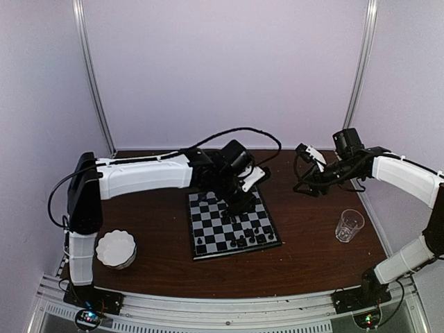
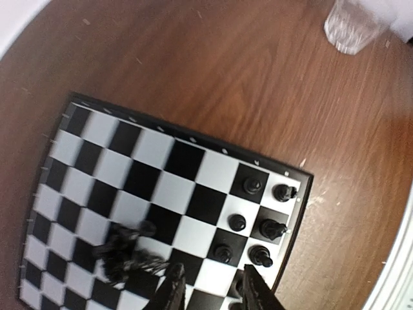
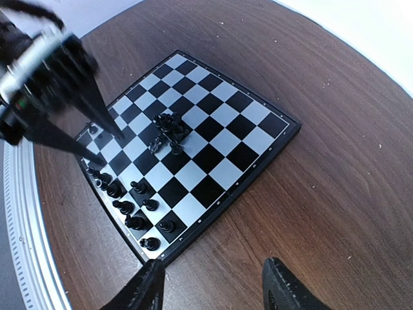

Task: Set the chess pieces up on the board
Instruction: Place the pawn on c7, then pick up the pawn from the chessboard.

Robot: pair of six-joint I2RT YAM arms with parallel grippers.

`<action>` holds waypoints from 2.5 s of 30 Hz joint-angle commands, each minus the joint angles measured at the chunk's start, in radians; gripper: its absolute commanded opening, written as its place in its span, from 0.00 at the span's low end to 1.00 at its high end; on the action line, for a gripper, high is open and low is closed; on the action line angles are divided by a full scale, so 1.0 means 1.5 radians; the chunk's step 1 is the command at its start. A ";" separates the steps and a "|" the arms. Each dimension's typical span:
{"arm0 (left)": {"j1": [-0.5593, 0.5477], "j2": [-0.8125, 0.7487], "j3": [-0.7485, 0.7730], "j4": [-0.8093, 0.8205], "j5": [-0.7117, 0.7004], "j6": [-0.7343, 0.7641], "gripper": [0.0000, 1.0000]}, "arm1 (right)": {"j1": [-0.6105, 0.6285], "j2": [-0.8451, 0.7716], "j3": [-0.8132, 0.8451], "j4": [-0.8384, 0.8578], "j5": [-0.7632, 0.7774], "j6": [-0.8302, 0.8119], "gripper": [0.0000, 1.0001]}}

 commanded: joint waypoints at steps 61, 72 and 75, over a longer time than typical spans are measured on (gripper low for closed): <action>0.281 -0.214 -0.179 0.078 0.100 -0.193 0.37 | 0.302 0.560 0.507 -0.218 0.223 -0.053 0.22; 0.281 -0.213 -0.178 0.078 0.106 -0.192 0.37 | 0.302 0.556 0.504 -0.224 0.222 -0.051 0.08; 0.282 -0.212 -0.178 0.079 0.105 -0.193 0.37 | 0.302 0.547 0.503 -0.228 0.218 -0.050 0.07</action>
